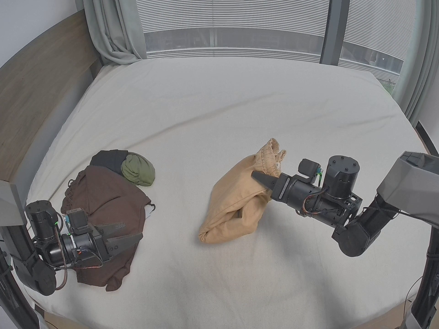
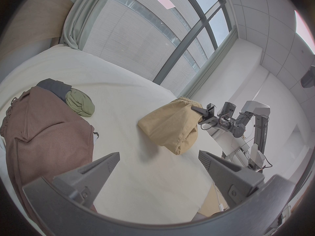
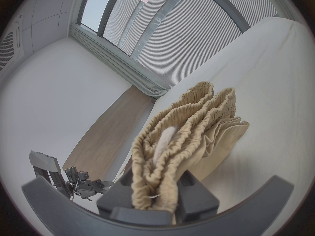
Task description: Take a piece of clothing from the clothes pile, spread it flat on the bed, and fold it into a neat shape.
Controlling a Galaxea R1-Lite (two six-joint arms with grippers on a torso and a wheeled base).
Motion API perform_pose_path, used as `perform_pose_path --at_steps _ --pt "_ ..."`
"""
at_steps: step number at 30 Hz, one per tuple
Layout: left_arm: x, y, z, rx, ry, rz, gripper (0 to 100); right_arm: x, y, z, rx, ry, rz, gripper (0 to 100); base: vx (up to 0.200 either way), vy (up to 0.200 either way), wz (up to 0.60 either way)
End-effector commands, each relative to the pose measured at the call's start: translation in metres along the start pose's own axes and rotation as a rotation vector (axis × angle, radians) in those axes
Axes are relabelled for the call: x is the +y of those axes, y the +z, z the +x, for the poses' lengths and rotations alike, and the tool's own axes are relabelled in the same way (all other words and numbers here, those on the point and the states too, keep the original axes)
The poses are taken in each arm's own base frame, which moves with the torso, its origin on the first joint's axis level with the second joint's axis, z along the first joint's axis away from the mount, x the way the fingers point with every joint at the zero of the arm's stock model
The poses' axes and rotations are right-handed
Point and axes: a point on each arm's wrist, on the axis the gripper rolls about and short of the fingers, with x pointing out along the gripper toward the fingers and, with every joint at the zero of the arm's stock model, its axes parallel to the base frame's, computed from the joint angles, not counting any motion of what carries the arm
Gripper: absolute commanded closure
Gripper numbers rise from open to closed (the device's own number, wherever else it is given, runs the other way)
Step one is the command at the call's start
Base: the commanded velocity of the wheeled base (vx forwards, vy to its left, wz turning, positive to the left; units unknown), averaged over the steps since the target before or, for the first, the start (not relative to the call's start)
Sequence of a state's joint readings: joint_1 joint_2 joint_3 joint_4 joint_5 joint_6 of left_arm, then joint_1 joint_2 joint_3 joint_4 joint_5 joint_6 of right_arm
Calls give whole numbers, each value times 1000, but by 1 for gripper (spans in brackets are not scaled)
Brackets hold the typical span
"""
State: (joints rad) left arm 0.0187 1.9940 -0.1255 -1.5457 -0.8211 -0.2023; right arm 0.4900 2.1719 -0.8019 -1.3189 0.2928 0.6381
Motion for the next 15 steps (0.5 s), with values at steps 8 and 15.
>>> perform_pose_path --at_steps 8,15 --pt "0 0 0 1 0 -1 0 9 22 20 -31 23 -12 100 0 0 0" --pt "1 0 0 0 2 -1 0 15 40 33 -49 30 -17 100 0 0 0"
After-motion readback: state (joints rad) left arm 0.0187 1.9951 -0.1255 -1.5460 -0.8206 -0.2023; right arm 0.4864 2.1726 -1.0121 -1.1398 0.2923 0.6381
